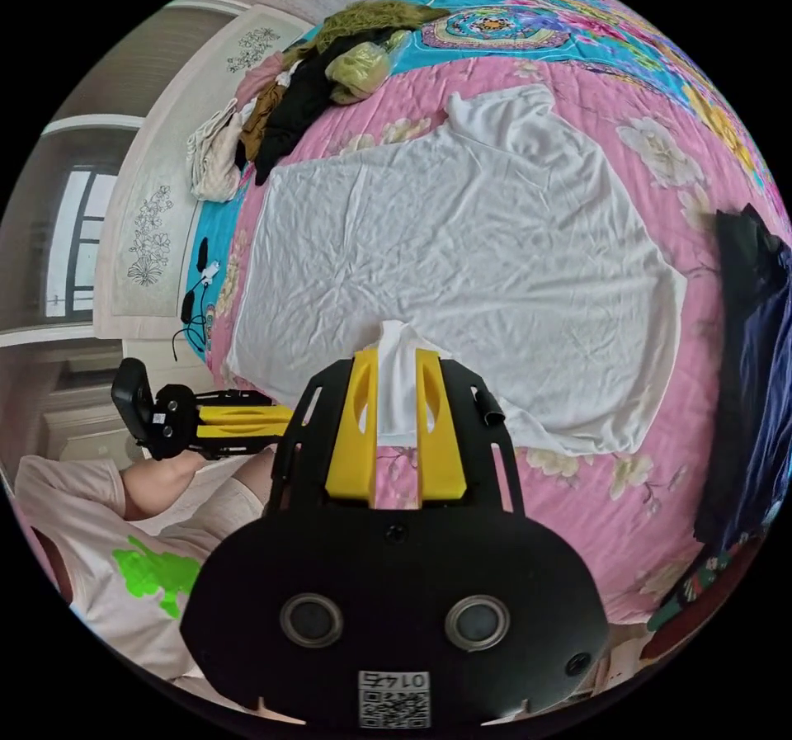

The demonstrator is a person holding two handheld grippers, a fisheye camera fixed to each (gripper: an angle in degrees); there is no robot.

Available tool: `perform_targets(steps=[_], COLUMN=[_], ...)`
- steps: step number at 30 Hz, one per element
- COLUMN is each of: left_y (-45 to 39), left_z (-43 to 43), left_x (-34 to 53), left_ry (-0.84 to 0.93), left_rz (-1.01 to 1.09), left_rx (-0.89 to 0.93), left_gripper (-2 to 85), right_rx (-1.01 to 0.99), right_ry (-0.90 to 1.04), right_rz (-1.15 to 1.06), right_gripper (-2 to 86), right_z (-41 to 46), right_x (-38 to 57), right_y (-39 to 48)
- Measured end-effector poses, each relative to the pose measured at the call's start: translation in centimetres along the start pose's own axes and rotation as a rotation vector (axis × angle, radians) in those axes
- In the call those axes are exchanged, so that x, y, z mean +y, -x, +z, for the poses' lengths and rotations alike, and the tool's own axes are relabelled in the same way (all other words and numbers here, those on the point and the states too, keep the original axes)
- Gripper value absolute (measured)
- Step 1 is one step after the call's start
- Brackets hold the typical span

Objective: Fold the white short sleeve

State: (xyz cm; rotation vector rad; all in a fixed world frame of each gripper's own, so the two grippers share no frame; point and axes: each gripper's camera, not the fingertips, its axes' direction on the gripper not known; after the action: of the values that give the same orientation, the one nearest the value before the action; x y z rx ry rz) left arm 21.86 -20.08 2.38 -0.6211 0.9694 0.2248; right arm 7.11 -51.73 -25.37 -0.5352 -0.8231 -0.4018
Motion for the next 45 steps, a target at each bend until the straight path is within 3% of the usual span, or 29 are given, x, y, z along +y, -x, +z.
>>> perform_targets(steps=[4,12,16,20,25,33,45], left_y=[-0.4,-0.9,-0.7,-0.5,-1.7,-2.1,-0.7], left_z=[2.1,2.0,2.3,3.7,1.6,1.3,-6.0], left_x=[-2.7,-4.8,-6.1,-7.3,-8.1,-9.2,-13.1], left_ry=[0.042,0.055,0.077,0.153,0.106,0.138,0.000], left_rz=[0.019,0.023,0.014,0.007,0.046,0.038,0.079], left_rx=[-0.077,-0.115,-0.153,-0.141,-0.090,-0.045,-0.204], left_gripper=[2.8,4.9,5.2,1.1,-0.9,0.1,7.9], right_rx=[0.180,0.254,0.367,0.406,0.382,0.316,0.166], right_ry=[0.033,-0.045,0.078,0.221,0.236,0.272,-0.082], right_rz=[0.081,-0.010,-0.119,-0.166,-0.139,-0.045,0.021], right_gripper=[5.8,10.9,12.4,5.8,1.4,5.6,9.5], right_z=[0.3,-2.5,-1.5,-0.5,-3.4,-5.4,-13.9], right_x=[0.9,-0.7,-3.5,-5.4,-5.3,-5.8,-6.0], right_y=[-1.6,-0.7,0.5,1.1,1.6,-0.5,-0.9])
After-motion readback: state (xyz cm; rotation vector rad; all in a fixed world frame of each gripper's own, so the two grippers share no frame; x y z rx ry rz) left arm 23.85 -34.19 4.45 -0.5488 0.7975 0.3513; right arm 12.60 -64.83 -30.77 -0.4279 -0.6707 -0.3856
